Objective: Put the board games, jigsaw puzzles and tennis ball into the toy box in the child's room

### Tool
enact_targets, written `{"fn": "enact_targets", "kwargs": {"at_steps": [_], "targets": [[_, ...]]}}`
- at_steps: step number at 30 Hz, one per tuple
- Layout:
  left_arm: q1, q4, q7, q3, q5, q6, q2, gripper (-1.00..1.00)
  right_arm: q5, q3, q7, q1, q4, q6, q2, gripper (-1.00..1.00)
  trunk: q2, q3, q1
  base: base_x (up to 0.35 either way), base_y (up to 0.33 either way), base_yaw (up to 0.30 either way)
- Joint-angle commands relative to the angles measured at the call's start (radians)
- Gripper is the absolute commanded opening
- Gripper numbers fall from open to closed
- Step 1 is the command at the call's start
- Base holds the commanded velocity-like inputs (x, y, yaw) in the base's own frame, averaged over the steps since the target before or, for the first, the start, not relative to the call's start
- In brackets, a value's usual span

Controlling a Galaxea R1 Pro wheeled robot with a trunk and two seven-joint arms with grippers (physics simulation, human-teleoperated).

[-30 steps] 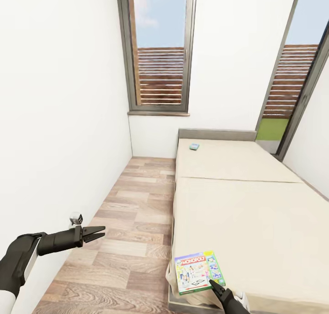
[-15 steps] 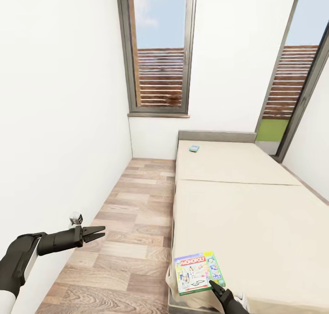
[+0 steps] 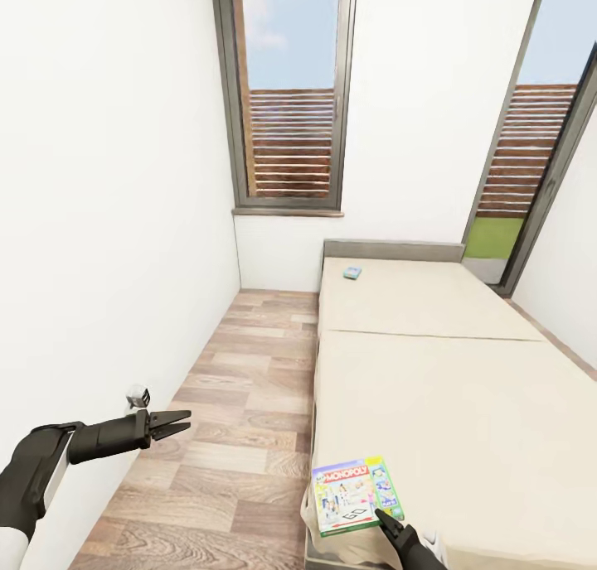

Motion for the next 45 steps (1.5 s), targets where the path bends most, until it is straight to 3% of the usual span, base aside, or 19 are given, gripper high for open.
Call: {"fn": "enact_targets", "kwargs": {"at_steps": [1, 45], "targets": [[0.0, 0.0, -0.005, 0.0, -0.003, 0.011, 0.0, 1.0, -0.007, -0.001, 0.002, -0.001, 0.001, 0.009, 0.0, -1.0, 0.007, 0.002, -0.004, 0.0, 0.0, 0.0], [-0.001, 0.0, -0.005, 0.001, -0.003, 0.01, 0.0, 1.0, -0.005, 0.0, -0.006, -0.001, 0.0, 0.004, 0.005, -1.0, 0.315, 0.14, -0.173, 0.0, 0.0, 0.0]]}}
